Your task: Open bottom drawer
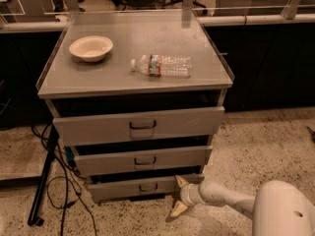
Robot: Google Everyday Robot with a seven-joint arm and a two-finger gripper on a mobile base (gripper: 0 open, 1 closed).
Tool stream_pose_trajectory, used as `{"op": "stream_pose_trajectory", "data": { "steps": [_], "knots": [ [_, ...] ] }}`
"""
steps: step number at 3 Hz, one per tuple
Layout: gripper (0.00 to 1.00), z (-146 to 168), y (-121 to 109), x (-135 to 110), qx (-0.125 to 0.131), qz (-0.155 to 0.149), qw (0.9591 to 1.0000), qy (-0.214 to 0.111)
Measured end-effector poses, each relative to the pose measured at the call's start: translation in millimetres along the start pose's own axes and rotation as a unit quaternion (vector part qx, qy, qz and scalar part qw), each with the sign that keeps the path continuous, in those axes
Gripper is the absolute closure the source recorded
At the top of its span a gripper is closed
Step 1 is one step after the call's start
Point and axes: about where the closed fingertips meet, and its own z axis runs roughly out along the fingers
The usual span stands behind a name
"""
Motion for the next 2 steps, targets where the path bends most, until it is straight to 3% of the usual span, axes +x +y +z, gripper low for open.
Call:
{"op": "stream_pose_trajectory", "data": {
  "steps": [2],
  "knots": [
    [0.00,10.6,11.2,-8.6,0.006,-0.024,0.9997,0.007]
  ]
}}
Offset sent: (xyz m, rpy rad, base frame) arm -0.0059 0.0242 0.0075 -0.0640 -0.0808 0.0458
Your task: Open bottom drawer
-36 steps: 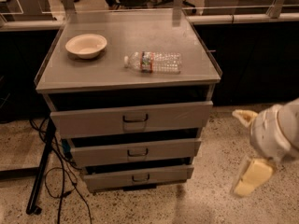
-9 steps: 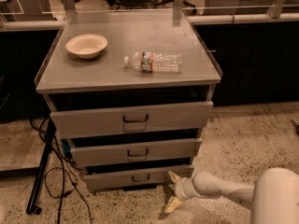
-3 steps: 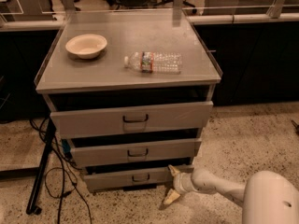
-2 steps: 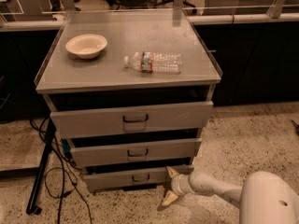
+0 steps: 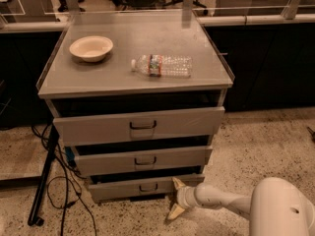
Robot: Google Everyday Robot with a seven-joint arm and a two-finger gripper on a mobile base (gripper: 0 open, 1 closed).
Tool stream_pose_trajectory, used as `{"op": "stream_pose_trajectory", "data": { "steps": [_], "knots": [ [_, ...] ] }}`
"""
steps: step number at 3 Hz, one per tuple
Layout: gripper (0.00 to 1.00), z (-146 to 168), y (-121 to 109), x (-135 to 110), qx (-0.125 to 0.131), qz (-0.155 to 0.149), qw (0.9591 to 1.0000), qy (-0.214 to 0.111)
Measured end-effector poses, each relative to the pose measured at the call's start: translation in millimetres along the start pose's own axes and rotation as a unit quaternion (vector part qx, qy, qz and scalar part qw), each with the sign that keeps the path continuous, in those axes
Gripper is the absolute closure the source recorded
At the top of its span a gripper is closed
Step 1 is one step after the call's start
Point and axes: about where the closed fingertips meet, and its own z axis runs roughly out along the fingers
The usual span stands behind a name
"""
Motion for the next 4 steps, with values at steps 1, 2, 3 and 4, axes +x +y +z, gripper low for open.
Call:
{"op": "stream_pose_trajectory", "data": {
  "steps": [1,2,3,4],
  "knots": [
    [0.00,-6.7,1.6,-15.0,0.009,-0.022,0.9997,0.005],
    [0.00,-6.5,1.4,-15.6,0.009,-0.023,0.9997,0.005],
    [0.00,-3.7,-42.1,-47.7,0.018,-0.067,0.9975,0.017],
    [0.00,-1.3,-41.1,-51.2,0.017,-0.072,0.9970,0.019]
  ]
}}
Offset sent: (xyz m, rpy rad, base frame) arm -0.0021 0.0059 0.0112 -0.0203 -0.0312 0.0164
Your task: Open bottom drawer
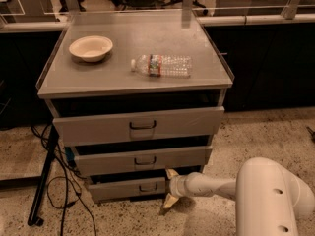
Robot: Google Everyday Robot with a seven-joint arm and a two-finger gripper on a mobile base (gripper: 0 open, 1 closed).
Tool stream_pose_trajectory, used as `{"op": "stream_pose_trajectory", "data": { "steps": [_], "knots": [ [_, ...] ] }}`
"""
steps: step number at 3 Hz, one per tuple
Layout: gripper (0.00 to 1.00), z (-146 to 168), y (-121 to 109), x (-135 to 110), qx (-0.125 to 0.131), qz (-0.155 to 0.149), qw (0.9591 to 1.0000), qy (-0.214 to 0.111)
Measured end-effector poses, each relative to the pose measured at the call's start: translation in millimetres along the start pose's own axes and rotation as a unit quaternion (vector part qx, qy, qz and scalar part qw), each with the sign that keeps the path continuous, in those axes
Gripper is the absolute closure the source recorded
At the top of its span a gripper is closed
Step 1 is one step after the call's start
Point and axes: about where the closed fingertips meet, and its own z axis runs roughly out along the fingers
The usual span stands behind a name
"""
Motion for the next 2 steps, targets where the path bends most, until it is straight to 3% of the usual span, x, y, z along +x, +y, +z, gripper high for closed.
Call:
{"op": "stream_pose_trajectory", "data": {
  "steps": [1,2],
  "knots": [
    [0.00,10.9,-22.7,-0.3,-0.013,0.001,0.9999,0.008],
    [0.00,14.3,-22.3,1.6,-0.014,0.002,0.9999,0.009]
  ]
}}
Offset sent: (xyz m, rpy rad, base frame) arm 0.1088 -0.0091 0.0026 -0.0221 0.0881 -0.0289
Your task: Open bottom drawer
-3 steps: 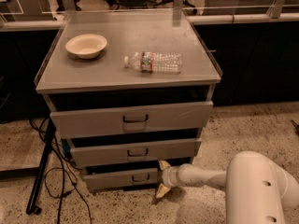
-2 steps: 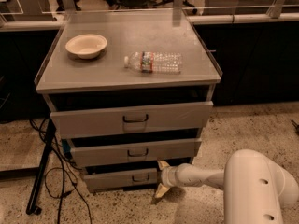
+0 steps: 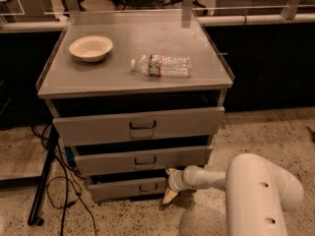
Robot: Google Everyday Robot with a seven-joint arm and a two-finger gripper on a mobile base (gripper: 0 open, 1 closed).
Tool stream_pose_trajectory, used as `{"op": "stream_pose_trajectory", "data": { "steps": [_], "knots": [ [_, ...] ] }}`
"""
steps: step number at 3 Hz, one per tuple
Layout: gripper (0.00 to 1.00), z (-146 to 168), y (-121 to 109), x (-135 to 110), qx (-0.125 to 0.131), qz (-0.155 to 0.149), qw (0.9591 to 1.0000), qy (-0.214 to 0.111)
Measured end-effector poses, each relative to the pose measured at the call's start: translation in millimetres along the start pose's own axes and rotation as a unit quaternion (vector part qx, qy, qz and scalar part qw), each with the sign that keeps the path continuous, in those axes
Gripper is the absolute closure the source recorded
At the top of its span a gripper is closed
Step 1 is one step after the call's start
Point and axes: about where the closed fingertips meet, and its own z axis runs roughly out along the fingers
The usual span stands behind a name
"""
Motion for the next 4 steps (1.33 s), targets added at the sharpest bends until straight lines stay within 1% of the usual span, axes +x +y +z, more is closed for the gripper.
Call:
{"op": "stream_pose_trajectory", "data": {
  "steps": [1,3,4],
  "knots": [
    [0.00,16.2,-4.8,0.2,-0.025,0.017,0.9995,-0.003],
    [0.00,17.0,-3.6,2.4,-0.025,0.019,0.9995,-0.002],
    [0.00,12.2,41.4,55.1,-0.028,0.079,0.9965,0.003]
  ]
}}
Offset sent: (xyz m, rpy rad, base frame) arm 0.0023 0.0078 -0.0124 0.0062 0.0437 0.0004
